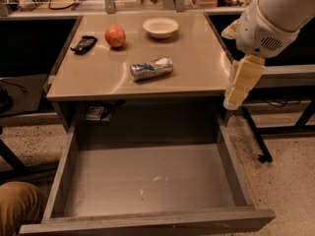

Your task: Place redbull can into top drawer

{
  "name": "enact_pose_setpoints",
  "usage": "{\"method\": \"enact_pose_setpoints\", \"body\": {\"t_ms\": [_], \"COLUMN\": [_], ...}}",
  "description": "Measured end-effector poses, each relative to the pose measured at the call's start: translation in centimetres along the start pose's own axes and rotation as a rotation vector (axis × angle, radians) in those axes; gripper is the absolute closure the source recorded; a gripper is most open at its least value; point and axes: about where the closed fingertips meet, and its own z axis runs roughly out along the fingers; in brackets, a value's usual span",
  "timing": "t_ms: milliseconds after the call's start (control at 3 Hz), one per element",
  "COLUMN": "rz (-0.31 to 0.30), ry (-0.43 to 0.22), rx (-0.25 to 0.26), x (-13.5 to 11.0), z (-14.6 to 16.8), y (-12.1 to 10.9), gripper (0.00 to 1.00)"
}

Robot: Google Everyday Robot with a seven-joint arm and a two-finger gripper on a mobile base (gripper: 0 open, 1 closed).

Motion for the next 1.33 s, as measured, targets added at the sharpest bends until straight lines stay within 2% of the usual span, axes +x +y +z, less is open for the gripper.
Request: {"method": "enact_pose_setpoints", "body": {"t_ms": [333,667,1000,1333], "rz": [0.000,-0.017,-0.014,-0.003], "ry": [0.000,-0.027,-0.133,-0.198], "rx": [0.000,0.035,0.084,0.092], "x": [0.0,-0.5,-1.0,-2.0], "z": [0.0,1.1,3.5,7.0], "y": [0.0,-1.5,-5.2,-9.3], "gripper": [0.00,0.00,0.00,0.00]}}
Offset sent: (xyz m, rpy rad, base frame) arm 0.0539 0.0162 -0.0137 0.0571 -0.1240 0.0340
